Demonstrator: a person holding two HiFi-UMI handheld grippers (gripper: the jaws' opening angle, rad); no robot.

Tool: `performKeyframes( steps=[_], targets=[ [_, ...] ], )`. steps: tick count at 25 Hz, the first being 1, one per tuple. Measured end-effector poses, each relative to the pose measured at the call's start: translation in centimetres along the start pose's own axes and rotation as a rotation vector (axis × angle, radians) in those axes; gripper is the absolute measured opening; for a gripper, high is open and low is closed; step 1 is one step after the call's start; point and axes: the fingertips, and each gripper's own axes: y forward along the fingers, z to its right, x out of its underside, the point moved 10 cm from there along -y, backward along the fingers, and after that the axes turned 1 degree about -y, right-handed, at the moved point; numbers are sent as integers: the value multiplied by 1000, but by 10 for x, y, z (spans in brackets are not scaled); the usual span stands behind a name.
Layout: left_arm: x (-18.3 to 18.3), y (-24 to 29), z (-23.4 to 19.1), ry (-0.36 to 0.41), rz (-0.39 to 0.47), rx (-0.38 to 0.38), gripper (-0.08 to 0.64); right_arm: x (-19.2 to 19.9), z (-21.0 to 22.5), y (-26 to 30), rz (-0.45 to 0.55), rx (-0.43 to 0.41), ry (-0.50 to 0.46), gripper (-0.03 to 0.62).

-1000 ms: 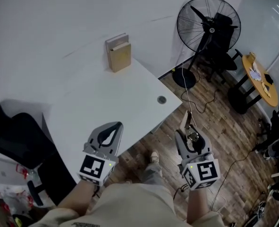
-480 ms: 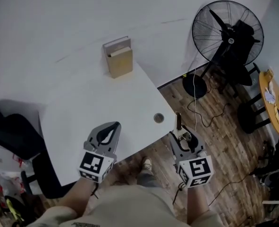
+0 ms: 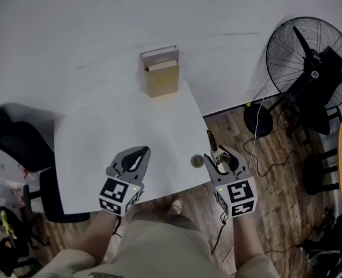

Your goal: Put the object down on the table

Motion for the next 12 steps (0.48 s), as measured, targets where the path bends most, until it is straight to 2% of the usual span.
performKeyframes(
  steps=[6, 12],
  targets=[
    [6, 19, -11, -46, -35, -50, 21, 0, 23, 46, -64, -53, -102, 216],
    [13, 26, -28, -79, -59, -71, 20, 6, 29, 81, -159, -43, -153, 216]
  ],
)
